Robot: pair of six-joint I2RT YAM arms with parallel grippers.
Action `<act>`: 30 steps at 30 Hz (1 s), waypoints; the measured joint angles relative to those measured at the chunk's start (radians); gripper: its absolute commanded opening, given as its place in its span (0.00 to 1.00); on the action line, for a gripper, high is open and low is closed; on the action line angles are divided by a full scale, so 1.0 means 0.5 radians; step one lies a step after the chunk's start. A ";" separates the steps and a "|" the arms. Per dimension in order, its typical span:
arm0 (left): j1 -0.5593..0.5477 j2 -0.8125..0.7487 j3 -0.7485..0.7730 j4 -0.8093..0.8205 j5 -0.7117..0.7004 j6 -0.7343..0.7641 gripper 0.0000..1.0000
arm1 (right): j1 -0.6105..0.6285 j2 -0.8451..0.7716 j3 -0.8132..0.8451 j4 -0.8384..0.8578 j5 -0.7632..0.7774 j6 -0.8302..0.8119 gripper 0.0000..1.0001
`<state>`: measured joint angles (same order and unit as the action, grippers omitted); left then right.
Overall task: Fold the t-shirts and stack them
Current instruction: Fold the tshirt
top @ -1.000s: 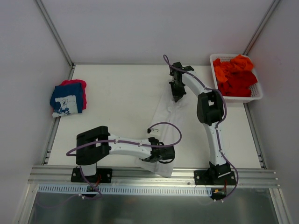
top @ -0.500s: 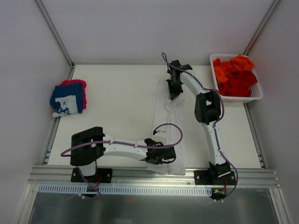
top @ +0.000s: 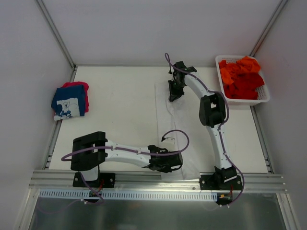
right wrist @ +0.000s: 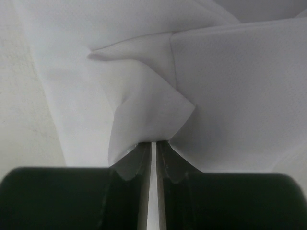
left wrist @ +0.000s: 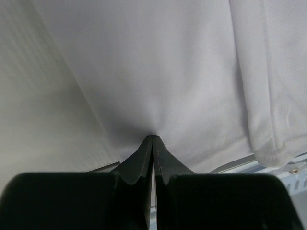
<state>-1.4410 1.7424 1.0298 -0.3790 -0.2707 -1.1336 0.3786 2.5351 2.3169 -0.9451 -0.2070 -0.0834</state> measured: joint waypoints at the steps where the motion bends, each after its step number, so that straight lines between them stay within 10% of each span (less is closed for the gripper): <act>1: 0.000 -0.026 -0.021 -0.005 -0.027 0.002 0.03 | 0.000 -0.028 -0.053 0.045 -0.015 0.001 0.22; 2: 0.001 -0.055 -0.040 -0.030 -0.076 0.011 0.15 | 0.002 -0.074 -0.123 0.099 -0.028 -0.005 0.22; 3: 0.008 -0.092 -0.054 -0.059 -0.131 0.040 0.70 | 0.007 -0.125 -0.201 0.148 -0.020 -0.010 0.46; 5: 0.039 -0.199 -0.063 -0.114 -0.246 0.117 0.99 | 0.020 -0.249 -0.351 0.194 0.005 -0.032 0.72; 16: 0.577 -0.952 0.314 -0.122 -0.748 0.837 0.99 | 0.086 -1.868 -0.930 0.187 0.259 -0.120 0.86; 24: 0.649 -0.877 0.168 -0.098 -0.692 0.978 0.78 | 0.288 -2.742 -2.148 0.345 0.486 0.018 0.33; 30: 0.673 -0.803 -0.011 -0.136 -0.552 0.913 0.76 | 0.421 -2.578 -2.742 0.361 0.581 0.183 0.27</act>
<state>-1.1046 1.3407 1.0241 -0.4469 -0.5468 -0.6769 0.5892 1.2461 0.9459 -0.7647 0.0837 0.0082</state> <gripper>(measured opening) 0.764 0.277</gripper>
